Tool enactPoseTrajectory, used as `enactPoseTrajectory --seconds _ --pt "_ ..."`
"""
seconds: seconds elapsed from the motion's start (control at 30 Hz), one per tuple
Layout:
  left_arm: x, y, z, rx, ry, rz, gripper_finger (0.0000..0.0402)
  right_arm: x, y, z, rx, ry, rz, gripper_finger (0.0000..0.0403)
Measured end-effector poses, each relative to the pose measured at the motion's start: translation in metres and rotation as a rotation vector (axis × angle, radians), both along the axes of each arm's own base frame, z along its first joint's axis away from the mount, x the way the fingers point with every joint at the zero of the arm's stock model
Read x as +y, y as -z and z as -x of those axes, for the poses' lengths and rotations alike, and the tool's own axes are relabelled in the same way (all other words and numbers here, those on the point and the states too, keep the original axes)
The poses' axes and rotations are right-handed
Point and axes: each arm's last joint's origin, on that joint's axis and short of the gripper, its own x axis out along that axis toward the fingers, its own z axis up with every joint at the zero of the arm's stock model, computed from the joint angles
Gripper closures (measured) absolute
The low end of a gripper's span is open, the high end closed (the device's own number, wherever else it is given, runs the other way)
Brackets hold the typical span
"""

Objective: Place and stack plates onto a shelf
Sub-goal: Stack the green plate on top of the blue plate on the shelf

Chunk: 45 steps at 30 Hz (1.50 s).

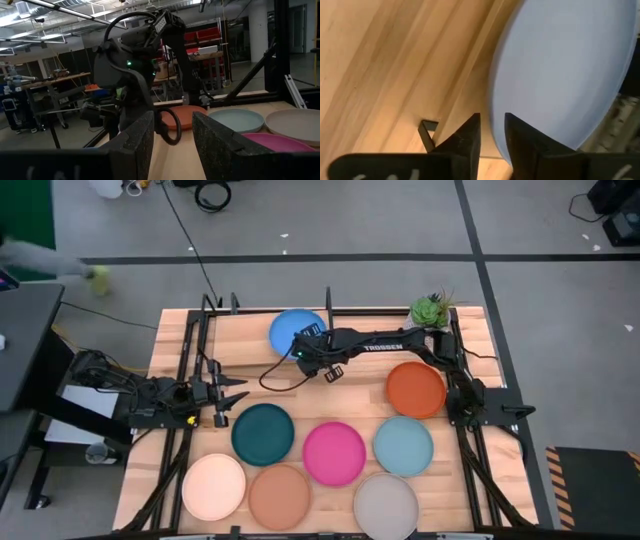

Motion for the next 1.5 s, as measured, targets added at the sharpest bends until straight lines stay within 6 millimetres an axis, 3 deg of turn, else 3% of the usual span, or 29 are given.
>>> enactPoseTrajectory --seconds 0.2,0.33,0.43,0.57,0.83,1.17,1.5 --pt "0.0 0.0 0.0 0.005 0.0 -0.002 0.026 0.029 -0.009 0.0 0.008 -0.014 0.074 0.029" --pt "0.0 0.001 0.0 0.008 0.0 -0.003 0.026 0.051 -0.018 0.001 -0.02 -0.059 0.01 0.0289" --pt "0.0 0.001 0.0 0.007 -0.002 -0.003 0.026 0.074 -0.022 0.0 -0.052 -0.162 -0.129 0.0289" --pt "0.0 0.001 0.0 0.007 -0.006 -0.002 0.026 0.104 -0.02 -0.004 -0.077 -0.298 -0.27 0.0289" --pt "0.0 0.0 0.0 0.003 -0.008 0.0 0.026 0.147 -0.001 -0.003 -0.092 -0.428 -0.297 0.0289" --pt "0.0 0.0 0.0 -0.001 -0.007 0.001 0.026 0.162 0.008 -0.005 -0.152 -0.574 -0.361 0.0272" --pt "0.0 0.0 0.0 -0.001 -0.008 0.0 0.026 0.162 0.041 -0.006 -0.271 -0.786 -0.233 0.0269"
